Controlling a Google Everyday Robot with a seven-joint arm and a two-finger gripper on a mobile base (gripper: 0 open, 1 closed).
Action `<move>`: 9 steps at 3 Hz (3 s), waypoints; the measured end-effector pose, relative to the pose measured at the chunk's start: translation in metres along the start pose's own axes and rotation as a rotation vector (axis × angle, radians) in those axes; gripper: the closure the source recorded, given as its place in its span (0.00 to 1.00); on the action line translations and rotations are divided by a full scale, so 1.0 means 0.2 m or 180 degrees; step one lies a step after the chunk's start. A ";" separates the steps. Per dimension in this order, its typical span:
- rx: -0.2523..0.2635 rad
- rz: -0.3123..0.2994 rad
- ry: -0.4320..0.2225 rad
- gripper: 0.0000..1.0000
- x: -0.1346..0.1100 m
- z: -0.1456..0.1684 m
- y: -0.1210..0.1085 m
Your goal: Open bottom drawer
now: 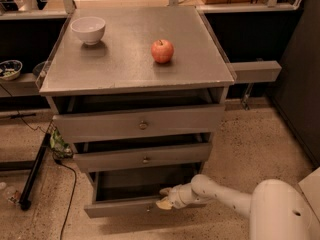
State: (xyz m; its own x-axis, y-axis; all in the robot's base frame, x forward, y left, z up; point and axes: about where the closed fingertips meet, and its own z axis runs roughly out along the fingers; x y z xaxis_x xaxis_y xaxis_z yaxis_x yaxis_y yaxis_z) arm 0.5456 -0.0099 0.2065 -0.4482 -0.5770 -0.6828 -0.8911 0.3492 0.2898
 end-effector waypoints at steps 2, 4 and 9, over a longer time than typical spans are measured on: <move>-0.0035 0.0021 -0.0026 1.00 0.01 0.00 0.01; -0.0047 0.0034 -0.0044 1.00 0.01 -0.01 0.01; -0.0055 0.0043 -0.0060 0.28 0.01 -0.01 0.02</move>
Offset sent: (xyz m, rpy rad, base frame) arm -0.0385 -0.0083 -0.0077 0.1049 0.0662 -0.0002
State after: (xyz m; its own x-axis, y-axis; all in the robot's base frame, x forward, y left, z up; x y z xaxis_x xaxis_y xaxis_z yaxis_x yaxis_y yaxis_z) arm 0.5417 -0.0115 0.2084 -0.4588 -0.5583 -0.6913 -0.8862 0.3441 0.3103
